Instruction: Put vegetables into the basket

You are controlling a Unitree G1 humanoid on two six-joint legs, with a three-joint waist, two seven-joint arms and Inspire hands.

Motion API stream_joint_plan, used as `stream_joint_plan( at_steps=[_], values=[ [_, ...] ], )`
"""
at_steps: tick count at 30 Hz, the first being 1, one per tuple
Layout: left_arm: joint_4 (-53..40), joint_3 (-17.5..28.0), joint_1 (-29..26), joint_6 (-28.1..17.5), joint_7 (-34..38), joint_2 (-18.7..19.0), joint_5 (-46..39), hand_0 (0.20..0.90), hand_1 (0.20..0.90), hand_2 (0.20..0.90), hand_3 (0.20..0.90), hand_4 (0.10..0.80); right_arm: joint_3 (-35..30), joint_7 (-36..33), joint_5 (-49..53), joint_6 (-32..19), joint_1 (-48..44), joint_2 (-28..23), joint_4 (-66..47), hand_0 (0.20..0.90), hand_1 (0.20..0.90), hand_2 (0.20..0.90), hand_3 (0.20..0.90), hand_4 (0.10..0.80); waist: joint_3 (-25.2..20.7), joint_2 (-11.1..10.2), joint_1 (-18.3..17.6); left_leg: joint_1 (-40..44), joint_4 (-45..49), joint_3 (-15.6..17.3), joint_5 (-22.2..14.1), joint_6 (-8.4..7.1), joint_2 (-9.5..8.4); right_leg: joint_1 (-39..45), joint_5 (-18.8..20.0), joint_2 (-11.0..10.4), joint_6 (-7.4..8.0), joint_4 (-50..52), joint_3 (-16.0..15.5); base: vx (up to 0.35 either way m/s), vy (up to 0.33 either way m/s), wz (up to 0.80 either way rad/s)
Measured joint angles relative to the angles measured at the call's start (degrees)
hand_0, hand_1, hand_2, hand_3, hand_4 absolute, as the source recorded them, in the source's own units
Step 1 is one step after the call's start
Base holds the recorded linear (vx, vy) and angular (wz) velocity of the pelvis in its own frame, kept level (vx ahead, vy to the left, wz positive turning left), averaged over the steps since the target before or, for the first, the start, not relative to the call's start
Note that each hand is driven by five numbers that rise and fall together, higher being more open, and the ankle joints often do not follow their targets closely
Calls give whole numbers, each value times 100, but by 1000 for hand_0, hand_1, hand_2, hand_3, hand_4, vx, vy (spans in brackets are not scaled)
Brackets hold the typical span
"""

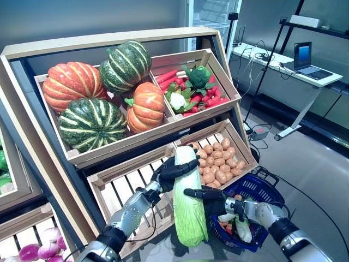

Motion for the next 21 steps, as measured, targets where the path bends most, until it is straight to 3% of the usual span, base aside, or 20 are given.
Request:
stream_joint_plan(
  at_steps=[7, 13, 21],
  values=[
    [-2, 217, -2, 125, 32, -106, 211, 900, 900, 900, 900, 800, -242, -198, 249, -153, 369, 202, 0, 300, 300, 300, 300, 400, 161, 64, -97, 20, -21, 62, -9, 6, 14, -17, -2, -4, -2, -2, 64, 6, -19, -4],
    [-54, 277, 6, 301, 43, -168, 500, 900, 900, 900, 900, 800, -628, -784, 378, -657, 620, 195, 75, 300, 300, 300, 300, 400, 293, 76, -142, 27, -21, 131, -33, 13, 9, -38, 2, -5, 5, -2, 136, 12, -24, -5],
    [33, 469, 91, 351, 49, -355, 671, 900, 900, 900, 900, 800, -874, -876, 438, -1054, 640, 243, 378, 300, 300, 300, 300, 400, 442, 74, -204, 76, 13, 240, -64, 18, 16, -42, 6, 8, 9, 0, 236, 14, -29, -6]
  ],
)
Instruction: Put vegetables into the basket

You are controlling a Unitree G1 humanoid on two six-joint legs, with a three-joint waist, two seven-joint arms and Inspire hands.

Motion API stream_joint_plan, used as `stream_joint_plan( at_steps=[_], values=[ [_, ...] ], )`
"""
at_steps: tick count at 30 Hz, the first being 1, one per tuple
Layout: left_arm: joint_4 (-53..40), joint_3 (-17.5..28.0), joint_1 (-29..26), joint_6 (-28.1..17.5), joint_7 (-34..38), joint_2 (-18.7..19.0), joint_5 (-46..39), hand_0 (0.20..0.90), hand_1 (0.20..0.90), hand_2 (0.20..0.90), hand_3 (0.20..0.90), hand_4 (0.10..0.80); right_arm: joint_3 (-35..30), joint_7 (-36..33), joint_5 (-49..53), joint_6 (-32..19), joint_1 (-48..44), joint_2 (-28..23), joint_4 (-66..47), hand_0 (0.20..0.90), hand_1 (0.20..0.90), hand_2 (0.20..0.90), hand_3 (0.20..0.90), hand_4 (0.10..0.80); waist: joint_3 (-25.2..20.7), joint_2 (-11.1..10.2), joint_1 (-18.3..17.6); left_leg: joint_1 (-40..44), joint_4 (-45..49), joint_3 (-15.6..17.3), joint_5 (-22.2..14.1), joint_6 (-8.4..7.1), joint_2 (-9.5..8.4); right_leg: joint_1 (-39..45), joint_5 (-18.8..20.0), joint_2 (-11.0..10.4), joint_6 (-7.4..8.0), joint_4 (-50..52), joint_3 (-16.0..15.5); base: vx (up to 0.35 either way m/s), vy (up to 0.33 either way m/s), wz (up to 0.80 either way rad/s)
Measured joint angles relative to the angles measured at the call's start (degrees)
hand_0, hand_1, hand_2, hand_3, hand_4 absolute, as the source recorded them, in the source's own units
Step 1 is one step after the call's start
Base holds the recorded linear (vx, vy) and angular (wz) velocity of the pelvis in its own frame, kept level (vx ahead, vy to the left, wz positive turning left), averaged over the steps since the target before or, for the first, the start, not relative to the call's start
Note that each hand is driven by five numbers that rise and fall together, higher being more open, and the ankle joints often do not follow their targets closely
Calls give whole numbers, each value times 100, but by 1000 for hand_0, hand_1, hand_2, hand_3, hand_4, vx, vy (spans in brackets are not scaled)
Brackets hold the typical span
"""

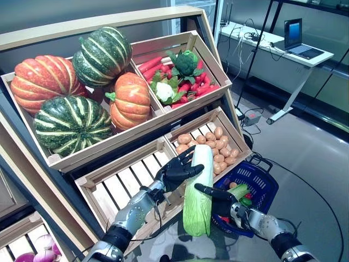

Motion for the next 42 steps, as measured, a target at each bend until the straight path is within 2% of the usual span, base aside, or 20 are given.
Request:
stream_joint_plan(
  at_steps=[2, 4, 8, 11, 15, 19, 22, 26, 29, 30, 31, 34, 37, 41, 42],
  values=[
    [3, 108, 113, 0, -21, 0, 1, 900, 900, 900, 900, 800, -647, -337, 150, -260, 12, 116, 316, 300, 300, 300, 300, 400, 14, 22, 27, 9, -1, 7, -7, 6, -10, 6, 2, -9, 5, -1, 7, -10, -41, -4],
    [79, 330, 266, -3, -28, 11, 6, 900, 900, 900, 900, 800, -1516, -659, 301, -734, 11, -12, 699, 300, 300, 300, 300, 400, 52, 70, 100, 9, -8, 10, -10, 12, -23, 4, 7, -22, 13, -17, 10, -12, -37, 0],
    [264, 701, 536, -9, -28, 136, 24, 900, 900, 900, 900, 800, -2025, -849, 456, -1143, 26, -534, 870, 300, 300, 300, 300, 400, 127, 101, 90, -1, -34, 11, -9, 9, -9, -11, 7, -7, 13, -18, 10, -10, -28, -1],
    [477, 848, 636, -19, -27, 135, 23, 900, 900, 900, 900, 800, -2087, -895, 456, -1282, 63, -704, 1000, 300, 300, 300, 300, 400, 132, 92, 63, 2, -33, 10, -11, 5, -7, -9, 8, -2, 12, -17, 8, 19, -24, 0],
    [588, 884, 689, -88, -28, 132, 23, 900, 900, 900, 900, 800, -2069, -1084, 439, -1284, 133, -688, 1153, 300, 300, 300, 300, 400, 146, 94, 110, 2, -31, 12, -12, 6, -15, -8, 10, -12, 15, -17, 6, -15, -11, 0],
    [588, 884, 696, -335, -28, 134, 23, 900, 900, 900, 900, 800, -2070, -1325, 438, -1384, 106, -684, 1335, 300, 300, 300, 300, 400, 337, 151, 156, -56, 2, 6, 6, 1, -16, -60, 32, -14, 12, 3, -6, -153, -36, 1],
    [589, 854, 649, -511, -26, 143, 23, 900, 900, 900, 900, 800, -2067, -1616, 417, -1441, -84, -698, 1570, 300, 300, 300, 300, 400, 529, 206, 159, -278, 72, -12, 42, 0, -9, -271, 66, -12, 3, 55, -91, -310, -55, 3],
    [580, 751, 44, -840, 118, 176, 38, 900, 900, 900, 900, 800, -2068, -1904, 421, -1662, -811, -761, 2046, 300, 300, 300, 300, 400, 1184, 228, 158, -912, 644, -138, 26, -10, 8, -819, 5, -20, -55, 585, -172, -232, -70, 12],
    [502, 714, -382, -1120, 328, 266, 42, 900, 900, 900, 900, 800, -2071, -2042, 428, -1722, -1302, -768, 2116, 300, 300, 300, 300, 400, 1683, 233, 251, -1310, 1234, -134, -152, -8, 82, -1259, -220, -51, -133, 1291, -316, -201, -28, 0],
    [366, 671, -540, -1146, 398, 359, 44, 900, 900, 900, 900, 800, -2077, -2125, 432, -1770, -1502, -779, 2121, 300, 300, 300, 300, 400, 1890, 237, 302, -1595, 1719, -117, -327, 6, 89, -1623, -545, -163, -223, 1995, -420, -145, -12, 5],
    [279, 644, -576, -1173, 409, 401, 44, 900, 900, 900, 900, 800, -2077, -2154, 432, -1787, -1563, -793, 2126, 300, 300, 300, 300, 400, 1958, 232, 309, -1705, 1909, -119, -403, 19, 85, -1757, -671, -230, -241, 2272, -475, -180, 16, 15],
    [-42, 542, -659, -1338, 403, 476, 20, 900, 900, 900, 900, 800, -2080, -2309, 442, -1829, -1904, -981, 2305, 300, 300, 300, 300, 400, 2138, 255, 382, -2527, 3213, -156, -961, 72, 3, -2640, -1368, -568, -293, 3829, -426, -164, 28, 21],
    [-80, 398, -665, -1375, 406, 511, -14, 900, 900, 900, 900, 800, -2144, -2441, 445, -1834, -2117, -1196, 2348, 300, 300, 300, 300, 400, 2257, 352, 394, -3157, 4102, -162, -1272, 123, -1, -3213, -1716, -751, -287, 4756, -381, -105, 9, 18],
    [-79, 252, -603, -1429, 401, 549, -115, 900, 900, 900, 900, 800, -2277, -2530, 435, -1852, -2419, -1337, 2520, 300, 300, 300, 300, 400, 2372, 367, 418, -3793, 5062, -167, -1611, 136, 7, -3855, -2085, -879, -364, 5725, -231, -70, 7, 3],
    [-84, 157, -595, -1437, 393, 550, -259, 900, 900, 900, 900, 800, -2273, -2557, 433, -1853, -2441, -1412, 2520, 300, 300, 300, 300, 400, 2389, 371, 411, -4022, 5329, -189, -1702, 120, -5, -4069, -2208, -930, -329, 6011, -208, -27, -19, 12]
  ],
)
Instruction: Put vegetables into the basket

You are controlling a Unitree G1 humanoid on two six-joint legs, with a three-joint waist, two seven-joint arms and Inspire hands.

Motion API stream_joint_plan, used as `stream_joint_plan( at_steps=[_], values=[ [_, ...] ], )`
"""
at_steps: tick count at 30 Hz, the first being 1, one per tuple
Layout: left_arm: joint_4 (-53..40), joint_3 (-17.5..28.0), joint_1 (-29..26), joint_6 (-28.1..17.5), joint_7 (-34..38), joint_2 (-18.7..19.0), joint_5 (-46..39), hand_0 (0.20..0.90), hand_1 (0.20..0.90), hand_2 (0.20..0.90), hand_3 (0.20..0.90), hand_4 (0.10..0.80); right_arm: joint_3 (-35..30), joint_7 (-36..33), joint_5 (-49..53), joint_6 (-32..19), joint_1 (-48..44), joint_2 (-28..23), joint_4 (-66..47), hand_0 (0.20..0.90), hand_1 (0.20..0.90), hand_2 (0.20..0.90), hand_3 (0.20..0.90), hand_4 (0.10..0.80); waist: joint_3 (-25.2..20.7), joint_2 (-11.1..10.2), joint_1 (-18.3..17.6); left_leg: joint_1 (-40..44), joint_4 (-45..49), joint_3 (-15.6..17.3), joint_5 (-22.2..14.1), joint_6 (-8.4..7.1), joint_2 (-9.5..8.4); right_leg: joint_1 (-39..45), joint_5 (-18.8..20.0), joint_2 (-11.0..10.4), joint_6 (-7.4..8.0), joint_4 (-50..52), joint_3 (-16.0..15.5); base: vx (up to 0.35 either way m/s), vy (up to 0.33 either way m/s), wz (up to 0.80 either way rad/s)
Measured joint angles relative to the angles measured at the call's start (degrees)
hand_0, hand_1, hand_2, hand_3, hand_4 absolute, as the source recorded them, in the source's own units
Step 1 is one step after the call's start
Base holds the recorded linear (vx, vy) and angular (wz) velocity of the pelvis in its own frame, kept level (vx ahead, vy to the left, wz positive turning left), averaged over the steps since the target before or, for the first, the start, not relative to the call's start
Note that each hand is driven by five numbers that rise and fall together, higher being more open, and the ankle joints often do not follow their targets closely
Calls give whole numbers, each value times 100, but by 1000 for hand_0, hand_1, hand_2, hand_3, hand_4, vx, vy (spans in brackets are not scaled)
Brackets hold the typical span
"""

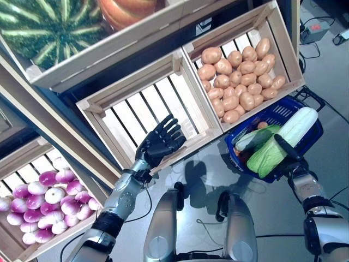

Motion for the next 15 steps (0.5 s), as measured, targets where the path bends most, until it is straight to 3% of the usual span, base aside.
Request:
stream_joint_plan(
  at_steps=[8, 9, 10, 15],
  values=[
    [-58, -59, 41, -194, -36, 7, -271, 900, 900, 900, 900, 800, 15, -164, 2, -23, -269, -117, -16, 300, 300, 300, 300, 400, 67, 84, -39, -1011, 1022, -200, -209, -106, 25, -976, -347, -31, -155, 1081, 85, -81, -9, 5],
    [-57, -60, 44, -195, -39, 7, -286, 900, 900, 900, 900, 800, 15, -210, 2, -23, -304, -125, -16, 789, 789, 789, 789, 726, 68, 89, -41, -1074, 1073, -229, -215, -118, 25, -1038, -358, -17, -172, 1133, 82, -59, 9, -1],
    [-60, -60, 45, -195, -40, 7, -286, 900, 900, 900, 900, 800, 15, -230, 1, -23, -327, -140, -16, 900, 900, 900, 900, 800, 66, 96, -37, -1107, 1099, -254, -222, -129, 25, -1069, -365, -4, -177, 1152, 84, -58, 10, -5],
    [-123, -68, 42, -201, -40, 11, -385, 900, 900, 900, 900, 800, 13, -345, 0, -23, -450, -365, -16, 900, 900, 900, 900, 800, 67, 110, -48, -1216, 1173, -289, -241, -157, 18, -1199, -382, 26, -172, 1223, 117, -28, 9, -5]
  ],
)
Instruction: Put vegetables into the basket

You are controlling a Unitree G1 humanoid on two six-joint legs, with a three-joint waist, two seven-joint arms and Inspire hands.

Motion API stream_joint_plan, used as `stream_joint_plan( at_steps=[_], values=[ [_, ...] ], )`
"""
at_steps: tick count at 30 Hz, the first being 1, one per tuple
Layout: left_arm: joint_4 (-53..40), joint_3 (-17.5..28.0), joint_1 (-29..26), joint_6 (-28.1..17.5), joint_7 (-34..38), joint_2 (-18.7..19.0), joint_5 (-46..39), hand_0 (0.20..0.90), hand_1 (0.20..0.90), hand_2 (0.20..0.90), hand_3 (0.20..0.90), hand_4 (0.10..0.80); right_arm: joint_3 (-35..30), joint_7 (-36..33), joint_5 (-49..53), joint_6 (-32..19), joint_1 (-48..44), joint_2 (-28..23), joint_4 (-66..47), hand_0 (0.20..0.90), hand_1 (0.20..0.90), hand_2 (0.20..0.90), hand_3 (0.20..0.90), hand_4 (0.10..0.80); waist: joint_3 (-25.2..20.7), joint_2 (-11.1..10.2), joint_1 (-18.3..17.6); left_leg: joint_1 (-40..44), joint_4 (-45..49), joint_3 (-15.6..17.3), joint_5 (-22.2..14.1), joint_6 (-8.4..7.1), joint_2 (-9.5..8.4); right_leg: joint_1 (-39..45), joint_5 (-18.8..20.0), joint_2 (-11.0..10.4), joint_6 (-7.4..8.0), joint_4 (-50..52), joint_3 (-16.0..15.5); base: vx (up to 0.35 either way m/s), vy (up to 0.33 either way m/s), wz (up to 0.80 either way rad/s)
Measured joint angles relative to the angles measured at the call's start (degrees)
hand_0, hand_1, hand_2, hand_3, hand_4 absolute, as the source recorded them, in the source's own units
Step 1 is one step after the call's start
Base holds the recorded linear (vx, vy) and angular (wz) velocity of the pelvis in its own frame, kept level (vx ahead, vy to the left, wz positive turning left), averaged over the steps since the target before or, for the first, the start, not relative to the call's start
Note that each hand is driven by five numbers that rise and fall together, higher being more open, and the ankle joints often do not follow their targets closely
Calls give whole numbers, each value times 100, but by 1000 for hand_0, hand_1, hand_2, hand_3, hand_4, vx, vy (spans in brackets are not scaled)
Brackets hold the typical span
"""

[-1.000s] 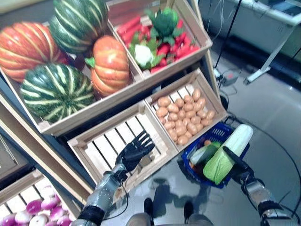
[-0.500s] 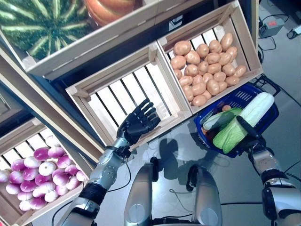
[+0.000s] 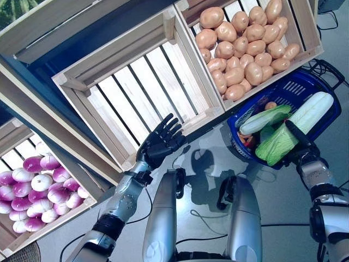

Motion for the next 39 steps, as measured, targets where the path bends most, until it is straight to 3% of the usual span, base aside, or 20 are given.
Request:
stream_joint_plan(
  at_steps=[6, 24, 29, 32, 36, 39],
  values=[
    [-104, 19, -8, -6, -39, 0, -123, 900, 900, 900, 900, 800, -23, -2, 3, 1, -31, -132, 15, 900, 900, 900, 900, 800, 0, 2, 22, 122, -44, 21, -24, 12, 78, 121, 19, 33, -41, -81, -26, -11, -13, -4],
    [-156, 14, -29, 2, -112, 21, -122, 900, 900, 900, 900, 800, -65, -25, 0, 2, -25, -453, 6, 900, 900, 900, 900, 800, -6, -3, 128, 1600, -1139, -23, 37, -79, 106, 1751, 110, 88, 33, -1266, -413, 52, -4, 3],
    [-75, 56, -14, 2, -131, 23, 18, 900, 900, 900, 900, 800, -60, -24, -3, 57, 188, -409, 5, 900, 900, 900, 900, 800, -29, -54, 202, 2301, -2013, -8, 329, -60, 108, 2429, 375, 196, 83, -2099, -504, 148, -10, 2],
    [-9, 113, -1, 11, -130, 22, 176, 900, 900, 900, 900, 800, -62, -23, -3, 103, 420, -153, 7, 900, 900, 900, 900, 800, -129, -158, 272, 2949, -2976, 47, 711, -118, 121, 2981, 757, 359, 155, -2967, -525, 184, -26, -9],
    [276, 99, 88, 106, -126, -21, 352, 900, 900, 900, 900, 800, -46, 30, 8, 129, 855, 618, -3, 900, 900, 900, 900, 800, -852, -432, 273, 3718, -4286, 158, 1153, -150, 138, 3671, 1172, 552, 208, -4210, -637, 219, 12, -3],
    [531, 100, 264, 225, -121, -130, 569, 900, 900, 900, 900, 800, -27, 134, 23, 103, 1230, 1099, -46, 900, 900, 900, 900, 800, -1436, -523, 255, 4156, -4944, 189, 1313, -147, 137, 4164, 1414, 705, 289, -4999, -659, 145, 35, 0]
  ],
)
